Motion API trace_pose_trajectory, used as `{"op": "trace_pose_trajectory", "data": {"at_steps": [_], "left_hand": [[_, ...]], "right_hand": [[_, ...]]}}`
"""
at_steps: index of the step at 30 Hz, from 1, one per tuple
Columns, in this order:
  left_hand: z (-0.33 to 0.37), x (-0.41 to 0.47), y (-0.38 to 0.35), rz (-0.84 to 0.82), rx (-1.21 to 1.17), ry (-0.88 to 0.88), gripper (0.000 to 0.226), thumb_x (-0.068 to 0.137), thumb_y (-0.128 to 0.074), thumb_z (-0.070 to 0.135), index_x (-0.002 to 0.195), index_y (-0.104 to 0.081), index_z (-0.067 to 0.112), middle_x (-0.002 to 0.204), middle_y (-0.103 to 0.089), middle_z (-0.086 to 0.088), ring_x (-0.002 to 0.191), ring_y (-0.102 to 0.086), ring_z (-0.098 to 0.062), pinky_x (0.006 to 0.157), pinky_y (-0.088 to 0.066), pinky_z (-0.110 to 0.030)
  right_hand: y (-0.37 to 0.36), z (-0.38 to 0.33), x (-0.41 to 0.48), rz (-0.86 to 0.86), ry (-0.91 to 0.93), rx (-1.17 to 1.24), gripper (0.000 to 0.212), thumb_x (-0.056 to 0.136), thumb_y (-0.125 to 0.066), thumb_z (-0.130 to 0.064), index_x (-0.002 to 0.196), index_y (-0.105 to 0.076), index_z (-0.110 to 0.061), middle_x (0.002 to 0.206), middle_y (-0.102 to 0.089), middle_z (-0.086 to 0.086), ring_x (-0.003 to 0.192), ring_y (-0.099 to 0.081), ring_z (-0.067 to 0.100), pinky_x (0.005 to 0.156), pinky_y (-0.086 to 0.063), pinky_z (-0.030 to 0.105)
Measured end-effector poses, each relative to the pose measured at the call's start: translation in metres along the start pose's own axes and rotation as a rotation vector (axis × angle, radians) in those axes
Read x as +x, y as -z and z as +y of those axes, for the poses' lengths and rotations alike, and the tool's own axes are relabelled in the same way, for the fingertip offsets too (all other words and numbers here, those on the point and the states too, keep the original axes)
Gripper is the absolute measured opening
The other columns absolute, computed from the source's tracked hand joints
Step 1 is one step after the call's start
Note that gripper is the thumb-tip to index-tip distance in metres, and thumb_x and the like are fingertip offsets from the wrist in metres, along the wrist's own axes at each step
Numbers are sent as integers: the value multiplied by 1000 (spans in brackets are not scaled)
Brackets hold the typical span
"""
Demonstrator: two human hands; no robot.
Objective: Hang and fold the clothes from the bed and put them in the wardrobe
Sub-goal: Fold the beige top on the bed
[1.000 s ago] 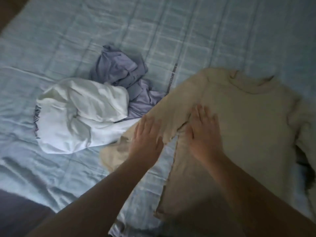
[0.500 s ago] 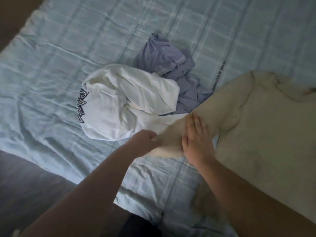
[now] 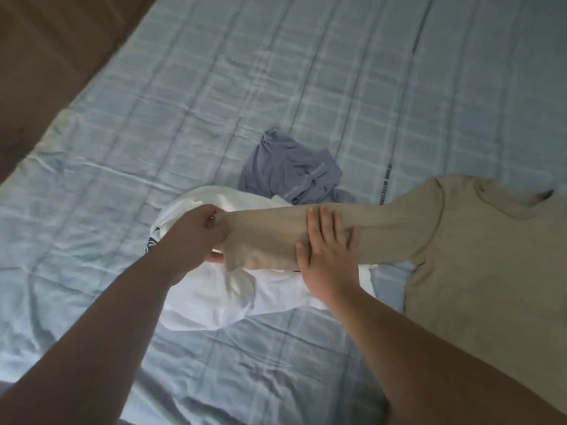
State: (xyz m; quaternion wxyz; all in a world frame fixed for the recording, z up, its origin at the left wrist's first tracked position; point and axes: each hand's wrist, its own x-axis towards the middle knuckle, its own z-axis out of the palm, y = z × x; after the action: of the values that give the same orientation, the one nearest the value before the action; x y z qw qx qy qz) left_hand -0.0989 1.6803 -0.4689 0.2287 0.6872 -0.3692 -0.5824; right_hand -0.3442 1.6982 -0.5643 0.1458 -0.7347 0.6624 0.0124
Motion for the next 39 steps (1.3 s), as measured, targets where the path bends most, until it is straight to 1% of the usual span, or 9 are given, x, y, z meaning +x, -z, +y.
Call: {"op": "trace_pose_trajectory", "data": {"at_steps": [4,7,13,17,20,24,29,33,39], "left_hand": [[-45,29,-6,156,246,57,24,86,-62,34,98,-61,13,94,-65,-16,85,-68,-36,68,-59,-56],[-51,29,-14,242,379,18,20,92,-60,30,98,-60,11,88,-63,-11,82,-65,-34,67,-58,-51],[-21,10,-28,251,40,-39,20,79,-66,34,83,-59,16,88,-64,-18,86,-67,-41,64,-60,-57],[22,-11,-87,103,-93,-139,8,95,-60,14,99,-65,9,81,-71,-13,69,-69,-24,62,-59,-37],[37,-12,-154,-56,-176,-116,19,100,-55,14,115,-64,6,85,-72,-11,71,-68,-23,68,-58,-34],[53,-12,-251,-174,-197,-64,31,106,-42,24,109,-69,9,104,-74,-16,97,-71,-31,86,-58,-43],[55,-11,-346,-199,-27,-277,33,94,-43,0,104,-66,22,106,-73,-1,100,-69,-19,91,-56,-39],[40,-3,-397,34,562,-666,43,79,-46,9,117,-64,16,119,-65,-1,116,-56,-22,104,-38,-24],[20,27,-479,40,1201,-769,64,93,-40,39,154,-32,23,160,-28,-16,148,-21,-39,117,-20,-58]], "right_hand": [[-40,-8,14,24,-39,-59,69,96,-28,-49,157,-18,-19,162,-23,10,150,-17,32,115,-13,65],[-53,-10,18,27,-40,-77,69,96,-33,-47,156,-20,-17,160,-27,12,148,-20,34,114,-15,65],[-21,-6,20,-41,-18,118,72,85,-37,-41,153,-23,-22,160,-26,4,148,-21,29,113,-20,64],[37,17,-1,247,-41,781,38,88,-44,-23,121,-59,-16,125,-62,1,116,-56,19,102,-44,44],[66,46,-22,71,-312,1381,20,99,-46,-27,110,-62,-21,108,-70,0,99,-67,20,88,-54,40],[96,119,-29,-201,-562,1856,51,106,-27,-30,102,-66,4,92,-72,22,80,-70,32,71,-61,43],[87,226,-42,-46,-638,1422,20,86,-54,-20,85,-71,-11,97,-70,27,89,-68,43,85,-54,62],[87,297,-42,42,-679,1038,27,94,-49,-16,69,-60,-13,70,-63,4,71,-60,23,62,-45,29],[86,408,-52,130,-678,779,22,99,-45,-20,88,-60,-9,84,-60,4,81,-54,22,68,-33,30]]}}
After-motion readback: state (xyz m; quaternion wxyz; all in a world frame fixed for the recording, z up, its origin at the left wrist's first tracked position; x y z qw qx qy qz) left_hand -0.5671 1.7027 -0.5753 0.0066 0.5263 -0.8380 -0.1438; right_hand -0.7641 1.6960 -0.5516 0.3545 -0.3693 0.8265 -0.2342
